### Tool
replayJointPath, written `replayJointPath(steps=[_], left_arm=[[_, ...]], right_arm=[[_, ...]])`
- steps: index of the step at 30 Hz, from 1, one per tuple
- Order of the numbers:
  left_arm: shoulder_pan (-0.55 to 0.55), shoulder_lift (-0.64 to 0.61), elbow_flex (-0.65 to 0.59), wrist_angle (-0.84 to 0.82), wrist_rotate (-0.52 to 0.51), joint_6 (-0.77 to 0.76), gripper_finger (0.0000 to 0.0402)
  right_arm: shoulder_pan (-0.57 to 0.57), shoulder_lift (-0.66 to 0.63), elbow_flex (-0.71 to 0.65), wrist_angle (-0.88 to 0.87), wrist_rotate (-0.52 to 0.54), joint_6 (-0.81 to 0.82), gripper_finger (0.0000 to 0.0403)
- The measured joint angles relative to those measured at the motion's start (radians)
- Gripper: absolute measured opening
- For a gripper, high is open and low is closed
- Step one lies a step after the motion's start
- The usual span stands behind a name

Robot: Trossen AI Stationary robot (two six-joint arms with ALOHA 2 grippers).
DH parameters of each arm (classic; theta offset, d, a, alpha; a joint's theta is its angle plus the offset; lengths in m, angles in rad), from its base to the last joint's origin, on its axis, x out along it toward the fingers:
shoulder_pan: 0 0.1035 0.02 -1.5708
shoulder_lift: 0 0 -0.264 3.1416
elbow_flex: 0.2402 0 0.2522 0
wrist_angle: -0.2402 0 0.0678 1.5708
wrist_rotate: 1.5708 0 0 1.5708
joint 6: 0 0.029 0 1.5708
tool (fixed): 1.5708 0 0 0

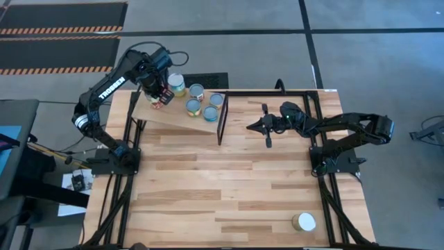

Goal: Pick and place cans onto a shelf
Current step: Put the canned spaghetti sauce on the shelf

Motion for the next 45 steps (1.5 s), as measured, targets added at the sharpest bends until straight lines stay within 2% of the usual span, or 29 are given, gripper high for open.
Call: replayJointPath(steps=[10, 26, 36, 41, 45], left_arm=[[0.0, -0.001, 0.0, 0.0, 0.019, 0.0, 0.0], [0.005, -0.001, 0.0, 0.0, -0.01, 0.007, 0.0001], [0.005, -0.001, 0.0, 0.0, -0.011, 0.011, 0.0047], [0.005, -0.001, 0.0, 0.0, -0.014, 0.012, 0.0052], [0.003, -0.005, 0.0, 0.001, -0.074, 0.027, 0.0052]], right_arm=[[0.0, 0.0, 0.0, 0.001, 0.0, 0.0, 0.0016], [0.0, 0.0, 0.0, 0.001, 0.0, 0.0, 0.0014], [0.0, 0.0, 0.0, 0.001, 0.0, 0.0, 0.0014], [0.0, 0.0, 0.0, 0.001, 0.0, 0.0, 0.0016], [0.0, 0.0, 0.0, 0.001, 0.0, 0.0, 0.0014]])
